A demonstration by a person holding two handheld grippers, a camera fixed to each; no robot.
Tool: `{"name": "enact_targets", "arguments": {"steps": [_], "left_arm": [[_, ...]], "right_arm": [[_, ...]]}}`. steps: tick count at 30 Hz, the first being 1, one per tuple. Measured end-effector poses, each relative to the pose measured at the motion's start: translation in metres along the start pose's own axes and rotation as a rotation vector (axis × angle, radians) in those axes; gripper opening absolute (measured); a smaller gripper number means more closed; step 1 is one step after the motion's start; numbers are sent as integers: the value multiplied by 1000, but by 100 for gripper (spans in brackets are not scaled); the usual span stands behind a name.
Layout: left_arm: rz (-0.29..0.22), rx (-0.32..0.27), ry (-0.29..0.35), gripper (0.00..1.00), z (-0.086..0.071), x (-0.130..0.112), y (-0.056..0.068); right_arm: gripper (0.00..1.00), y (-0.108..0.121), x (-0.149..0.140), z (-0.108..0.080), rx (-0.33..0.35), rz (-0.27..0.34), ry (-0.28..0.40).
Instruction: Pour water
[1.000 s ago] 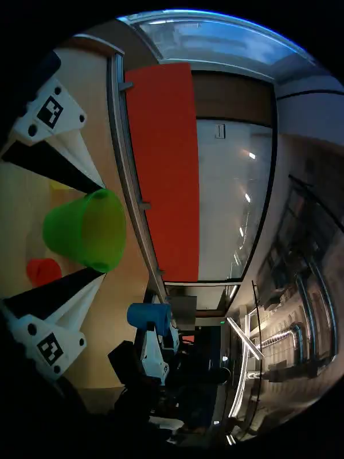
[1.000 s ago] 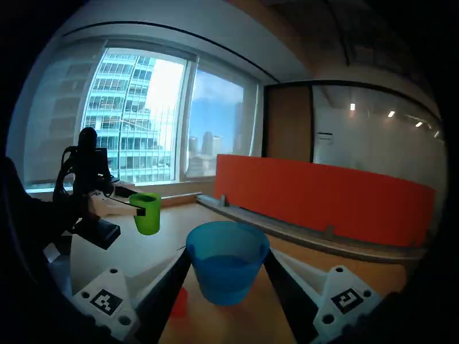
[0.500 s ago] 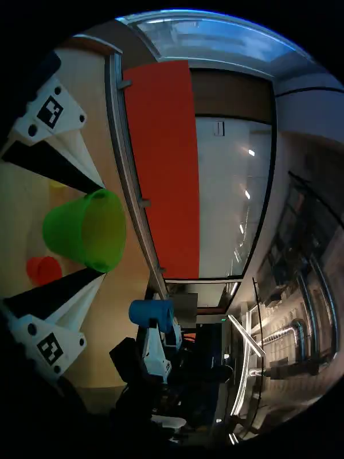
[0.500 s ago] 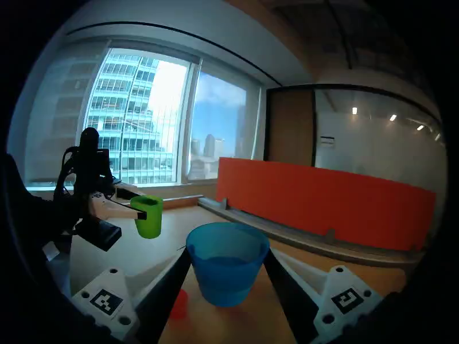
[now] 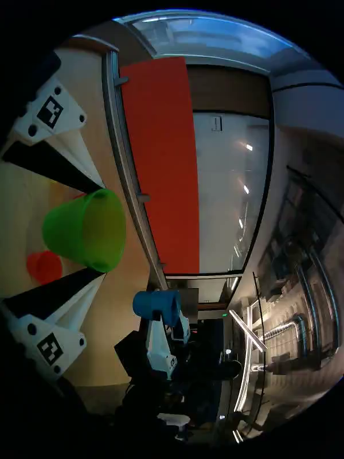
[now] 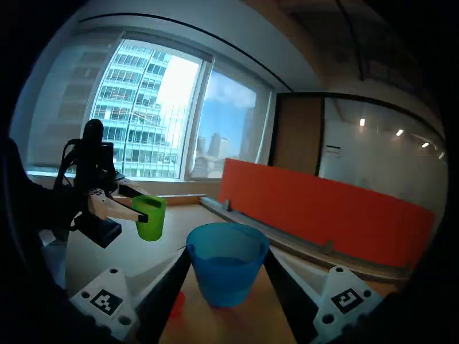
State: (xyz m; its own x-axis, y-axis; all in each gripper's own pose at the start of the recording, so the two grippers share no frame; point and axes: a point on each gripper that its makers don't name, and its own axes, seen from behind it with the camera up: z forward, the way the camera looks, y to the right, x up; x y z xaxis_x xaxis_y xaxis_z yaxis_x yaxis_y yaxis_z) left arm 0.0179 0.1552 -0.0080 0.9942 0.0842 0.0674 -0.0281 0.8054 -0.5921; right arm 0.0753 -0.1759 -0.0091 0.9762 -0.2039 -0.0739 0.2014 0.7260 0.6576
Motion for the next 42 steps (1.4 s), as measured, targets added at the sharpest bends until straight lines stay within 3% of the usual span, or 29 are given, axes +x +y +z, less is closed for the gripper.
{"name": "enact_targets", "arguments": {"steps": [15, 42], "left_arm": [[-5, -39, 3, 88, 4, -4, 20], [-17, -102, 7, 88, 15, -12, 50]], "right_arm": [[90, -3, 14, 12, 18, -109, -2], [90, -7, 57, 37, 36, -379, 10]]}}
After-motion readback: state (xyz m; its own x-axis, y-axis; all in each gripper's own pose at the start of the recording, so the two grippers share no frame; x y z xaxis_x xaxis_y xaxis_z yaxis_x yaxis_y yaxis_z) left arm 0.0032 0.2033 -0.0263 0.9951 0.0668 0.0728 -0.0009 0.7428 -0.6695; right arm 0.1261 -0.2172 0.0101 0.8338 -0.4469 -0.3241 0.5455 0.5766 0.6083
